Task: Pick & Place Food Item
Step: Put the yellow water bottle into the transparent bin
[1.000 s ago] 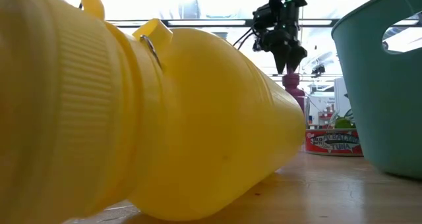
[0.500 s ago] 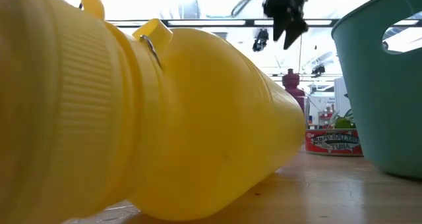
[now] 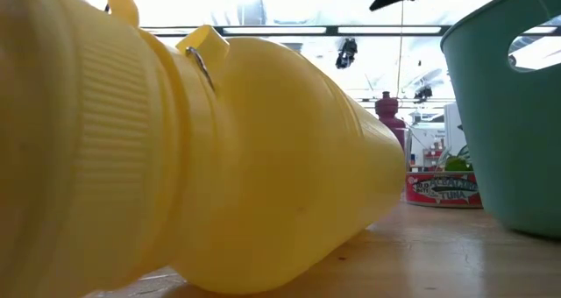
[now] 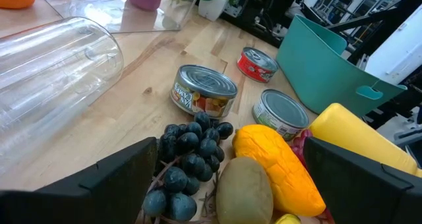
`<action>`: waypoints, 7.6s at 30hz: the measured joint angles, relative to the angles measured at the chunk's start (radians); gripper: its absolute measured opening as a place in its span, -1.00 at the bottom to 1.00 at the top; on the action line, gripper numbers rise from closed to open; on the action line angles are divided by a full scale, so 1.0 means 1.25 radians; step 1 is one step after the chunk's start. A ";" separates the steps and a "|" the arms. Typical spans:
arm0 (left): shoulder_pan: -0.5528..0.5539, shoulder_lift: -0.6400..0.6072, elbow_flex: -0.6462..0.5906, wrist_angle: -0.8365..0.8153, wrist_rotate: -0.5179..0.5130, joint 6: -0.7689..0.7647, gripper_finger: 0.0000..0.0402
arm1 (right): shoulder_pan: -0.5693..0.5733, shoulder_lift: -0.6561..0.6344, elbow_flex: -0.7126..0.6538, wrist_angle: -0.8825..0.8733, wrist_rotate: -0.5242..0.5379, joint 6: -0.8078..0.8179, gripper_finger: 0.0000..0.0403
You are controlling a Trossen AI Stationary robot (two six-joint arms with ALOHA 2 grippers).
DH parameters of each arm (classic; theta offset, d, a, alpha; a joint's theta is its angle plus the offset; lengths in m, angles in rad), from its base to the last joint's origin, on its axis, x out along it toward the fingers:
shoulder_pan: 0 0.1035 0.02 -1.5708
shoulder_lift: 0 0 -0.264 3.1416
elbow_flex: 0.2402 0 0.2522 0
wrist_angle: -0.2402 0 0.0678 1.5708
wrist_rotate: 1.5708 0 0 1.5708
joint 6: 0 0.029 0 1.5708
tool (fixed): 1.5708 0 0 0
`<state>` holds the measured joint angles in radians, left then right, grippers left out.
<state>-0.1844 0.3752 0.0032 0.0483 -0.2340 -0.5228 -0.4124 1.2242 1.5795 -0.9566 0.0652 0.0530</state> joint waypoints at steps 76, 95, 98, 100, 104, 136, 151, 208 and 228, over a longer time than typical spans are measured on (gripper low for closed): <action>0.000 0.000 0.000 0.000 0.000 0.000 0.91 | 0.717 0.269 -0.093 0.240 -0.047 -0.314 0.87; 0.000 0.000 0.000 0.000 0.000 0.000 0.91 | 0.768 0.509 0.066 0.212 -0.160 -0.383 0.87; 0.000 0.000 0.000 0.000 0.000 0.000 0.91 | 0.768 0.547 0.098 0.193 -0.157 -0.394 0.87; 0.000 0.000 0.000 0.000 0.000 0.000 0.91 | 0.768 0.575 0.125 0.182 -0.155 -0.398 0.87; 0.000 0.000 0.000 0.000 0.000 0.000 0.91 | 0.764 0.633 0.180 0.167 -0.139 -0.395 0.87; 0.000 0.000 0.000 0.000 0.000 0.000 0.91 | 0.771 0.829 0.275 0.156 -0.028 -0.386 0.87; 0.000 0.000 0.000 0.000 0.000 0.000 0.91 | 0.749 0.828 0.153 0.260 -0.034 -0.387 0.87; 0.000 0.000 0.000 0.000 0.000 0.000 0.91 | 0.637 0.258 -0.314 0.948 0.067 -0.287 0.41; 0.000 0.001 0.000 0.000 0.000 0.000 0.91 | 0.588 0.099 -0.892 1.631 0.475 -0.184 0.41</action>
<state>-0.1844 0.3767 0.0030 0.0486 -0.2342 -0.5232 0.3227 1.3480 0.4643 1.0820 0.6588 -0.1768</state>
